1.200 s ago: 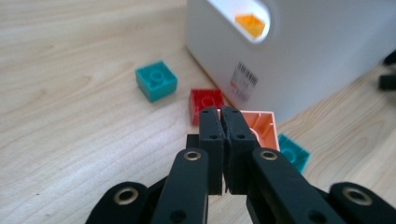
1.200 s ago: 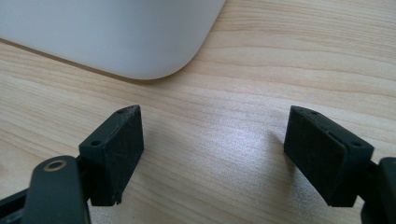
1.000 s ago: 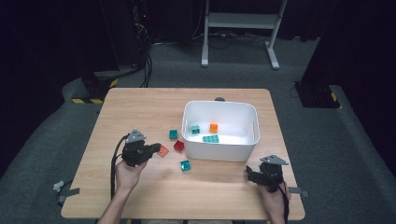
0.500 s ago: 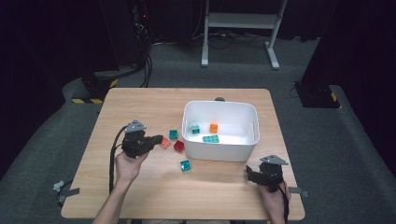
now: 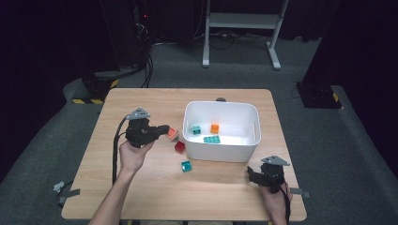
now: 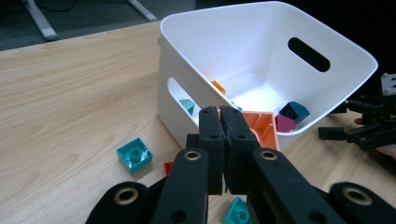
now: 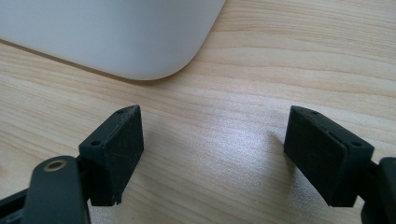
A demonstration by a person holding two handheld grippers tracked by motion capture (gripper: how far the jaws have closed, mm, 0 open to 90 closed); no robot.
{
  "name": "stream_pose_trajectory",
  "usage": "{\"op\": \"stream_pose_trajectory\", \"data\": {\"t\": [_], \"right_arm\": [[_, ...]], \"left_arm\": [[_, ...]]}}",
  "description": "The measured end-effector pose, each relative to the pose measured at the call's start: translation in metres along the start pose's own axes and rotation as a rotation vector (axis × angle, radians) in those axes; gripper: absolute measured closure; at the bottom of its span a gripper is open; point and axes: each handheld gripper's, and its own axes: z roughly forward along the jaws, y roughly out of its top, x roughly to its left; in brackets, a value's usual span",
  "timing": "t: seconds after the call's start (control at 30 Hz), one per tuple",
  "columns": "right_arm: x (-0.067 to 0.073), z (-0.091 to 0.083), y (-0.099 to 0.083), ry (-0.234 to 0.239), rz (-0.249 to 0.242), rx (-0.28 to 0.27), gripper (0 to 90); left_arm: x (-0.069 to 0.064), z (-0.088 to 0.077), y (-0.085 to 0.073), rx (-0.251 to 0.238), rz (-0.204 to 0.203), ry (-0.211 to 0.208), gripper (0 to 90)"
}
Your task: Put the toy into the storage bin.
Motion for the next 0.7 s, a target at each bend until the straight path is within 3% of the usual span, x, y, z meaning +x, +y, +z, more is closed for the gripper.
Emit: {"op": "stream_pose_trajectory", "data": {"t": [0.23, 0.37, 0.6, 0.7], "right_arm": [[0.000, 0.000, 0.000, 0.000, 0.000, 0.000, 20.1], [0.000, 0.000, 0.000, 0.000, 0.000, 0.000, 20.1], [0.000, 0.000, 0.000, -0.001, 0.001, 0.000, 20.1], [0.000, 0.000, 0.000, -0.001, 0.001, 0.000, 20.1]], "left_arm": [[-0.004, 0.002, 0.011, -0.003, 0.003, -0.019, 87.6], [-0.008, 0.008, 0.020, 0.019, 0.014, -0.043, 87.7], [-0.017, 0.019, 0.034, 0.020, 0.045, -0.056, 87.5], [-0.023, 0.028, 0.041, 0.041, 0.062, -0.070, 87.4]]}}
